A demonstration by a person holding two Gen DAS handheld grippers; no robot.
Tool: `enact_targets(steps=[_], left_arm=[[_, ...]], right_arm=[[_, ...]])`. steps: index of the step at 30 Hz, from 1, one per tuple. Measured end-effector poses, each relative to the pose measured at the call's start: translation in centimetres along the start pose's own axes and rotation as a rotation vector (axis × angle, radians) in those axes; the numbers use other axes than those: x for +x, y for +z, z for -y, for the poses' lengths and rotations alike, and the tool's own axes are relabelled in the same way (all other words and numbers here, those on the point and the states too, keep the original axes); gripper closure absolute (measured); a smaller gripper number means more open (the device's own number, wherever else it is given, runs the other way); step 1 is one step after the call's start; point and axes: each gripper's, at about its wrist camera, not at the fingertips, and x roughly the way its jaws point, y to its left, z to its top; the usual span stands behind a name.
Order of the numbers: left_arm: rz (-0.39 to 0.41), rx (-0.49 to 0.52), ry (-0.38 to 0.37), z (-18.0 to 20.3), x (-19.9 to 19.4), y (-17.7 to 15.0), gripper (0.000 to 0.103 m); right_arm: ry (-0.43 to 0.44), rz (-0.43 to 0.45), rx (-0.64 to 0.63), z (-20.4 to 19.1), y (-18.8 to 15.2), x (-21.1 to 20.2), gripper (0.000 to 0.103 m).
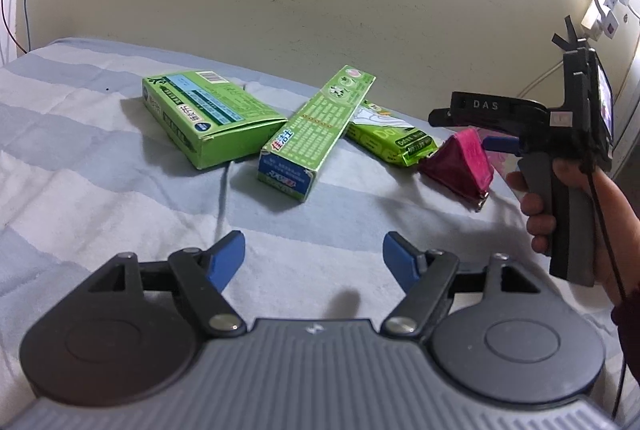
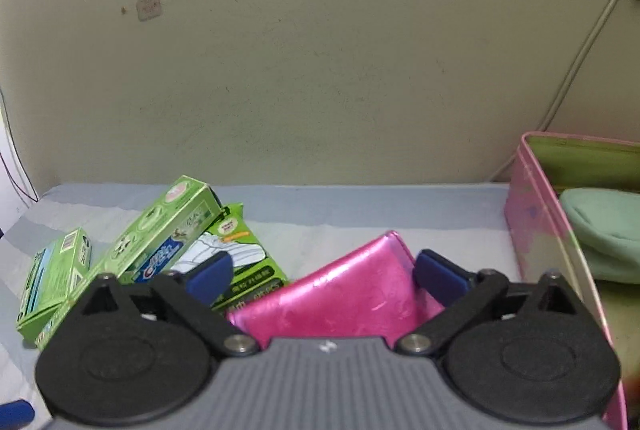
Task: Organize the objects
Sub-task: 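Move the right gripper to the pink metallic pouch and grasp it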
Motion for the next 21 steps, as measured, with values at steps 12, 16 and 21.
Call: enact_targets(steps=[12,16,21], left_arm=[[0.010,-0.048,-0.018,-0.9,-0.1,0.1,0.025],[0.010,-0.024,-0.010,-0.4,-0.2,0.0,0.025],[0.009,-0.034,-0.020,-0.6,-0.1,0.1,0.025]], right_arm=[[0.013,-0.002,0.000,-0.5,-0.7,-3.4,0.019],[-0.102,-0.011,0.029,0.0,1.6,-1.1,0.010],[-0.024,-0.147,0.150,2.6,3.9,2.9,0.029]])
